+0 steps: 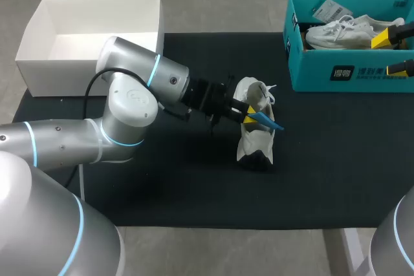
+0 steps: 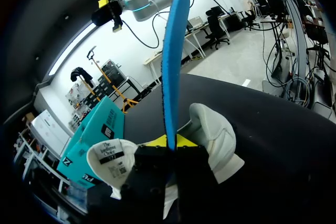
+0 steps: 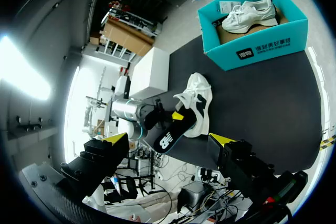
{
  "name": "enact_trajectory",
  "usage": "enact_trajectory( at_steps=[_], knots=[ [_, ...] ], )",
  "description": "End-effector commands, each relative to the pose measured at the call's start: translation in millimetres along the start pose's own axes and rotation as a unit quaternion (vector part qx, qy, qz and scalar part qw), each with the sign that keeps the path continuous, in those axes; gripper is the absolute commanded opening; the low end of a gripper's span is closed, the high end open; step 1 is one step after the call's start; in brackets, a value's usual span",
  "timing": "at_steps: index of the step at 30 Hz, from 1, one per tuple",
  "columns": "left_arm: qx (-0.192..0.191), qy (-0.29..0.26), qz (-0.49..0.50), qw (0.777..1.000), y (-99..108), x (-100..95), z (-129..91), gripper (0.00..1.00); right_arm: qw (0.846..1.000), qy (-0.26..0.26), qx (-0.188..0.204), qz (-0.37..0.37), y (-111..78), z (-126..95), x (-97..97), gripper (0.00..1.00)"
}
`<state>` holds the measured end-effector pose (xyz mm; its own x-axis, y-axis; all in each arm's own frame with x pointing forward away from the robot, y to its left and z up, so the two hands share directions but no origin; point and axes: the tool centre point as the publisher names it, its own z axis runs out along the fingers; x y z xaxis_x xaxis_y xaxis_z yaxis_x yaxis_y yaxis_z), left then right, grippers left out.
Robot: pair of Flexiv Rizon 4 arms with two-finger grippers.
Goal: Take the shoe out of the shoebox, open the shoe tongue, remove and reinsert the insole, then place the shoe into the shoebox
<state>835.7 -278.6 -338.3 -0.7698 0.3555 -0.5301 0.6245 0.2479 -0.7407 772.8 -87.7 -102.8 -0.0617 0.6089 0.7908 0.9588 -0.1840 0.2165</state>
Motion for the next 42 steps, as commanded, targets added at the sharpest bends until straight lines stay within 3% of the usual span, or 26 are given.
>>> enact_trajectory(
  at_steps=[1, 21, 28, 42],
  knots=[
    [-0.002, -0.001, 0.0, 1.0, -2, 1.3, -1, 0.0, 1.0, -0.001, 0.0, 0.001, -0.4, 0, -0.1, 1.0],
    [-0.002, -0.001, 0.0, 1.0, -2, 1.3, -1, 0.0, 1.0, -0.001, 0.0, 0.001, -0.4, 0, -0.1, 1.0],
    [-0.093, 0.01, 0.052, 0.994, 8, 3.9, 0, 0.0, 1.0, -0.001, 0.0, 0.001, -0.4, 0, -0.1, 1.0],
    [-0.115, 0.004, 0.029, 0.993, 37, -2.4, 1, 0.0, 1.0, -0.001, 0.0, 0.001, -0.4, 0, -0.1, 1.0]
  ],
)
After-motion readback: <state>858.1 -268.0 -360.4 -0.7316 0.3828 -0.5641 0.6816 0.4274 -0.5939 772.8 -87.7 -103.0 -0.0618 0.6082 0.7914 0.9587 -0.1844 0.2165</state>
